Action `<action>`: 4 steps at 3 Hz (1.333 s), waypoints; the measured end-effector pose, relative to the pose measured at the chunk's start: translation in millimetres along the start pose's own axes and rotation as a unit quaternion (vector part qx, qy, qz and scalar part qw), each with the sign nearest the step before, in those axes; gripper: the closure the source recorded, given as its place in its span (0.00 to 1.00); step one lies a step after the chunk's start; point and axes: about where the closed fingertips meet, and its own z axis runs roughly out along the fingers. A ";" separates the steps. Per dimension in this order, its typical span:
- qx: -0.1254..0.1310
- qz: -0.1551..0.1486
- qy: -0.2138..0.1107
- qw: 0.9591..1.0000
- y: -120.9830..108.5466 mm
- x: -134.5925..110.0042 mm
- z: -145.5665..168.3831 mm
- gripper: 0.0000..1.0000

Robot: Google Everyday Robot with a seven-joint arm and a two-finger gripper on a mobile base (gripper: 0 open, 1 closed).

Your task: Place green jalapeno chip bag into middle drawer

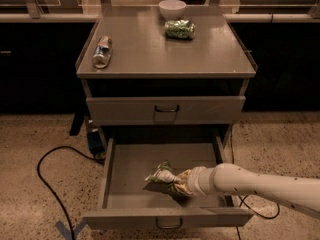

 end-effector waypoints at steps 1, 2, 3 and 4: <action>0.003 -0.005 0.026 1.000 -28.3 -3.8 38.0 1.00; 0.002 -0.005 0.026 1.000 -28.3 -3.8 38.2 1.00; -0.004 0.013 0.039 0.999 -37.5 8.9 59.7 1.00; -0.024 0.038 0.068 0.997 -47.1 30.8 95.6 1.00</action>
Offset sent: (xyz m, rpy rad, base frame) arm 0.0633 0.0118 -0.0301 -0.0853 0.0223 -0.0201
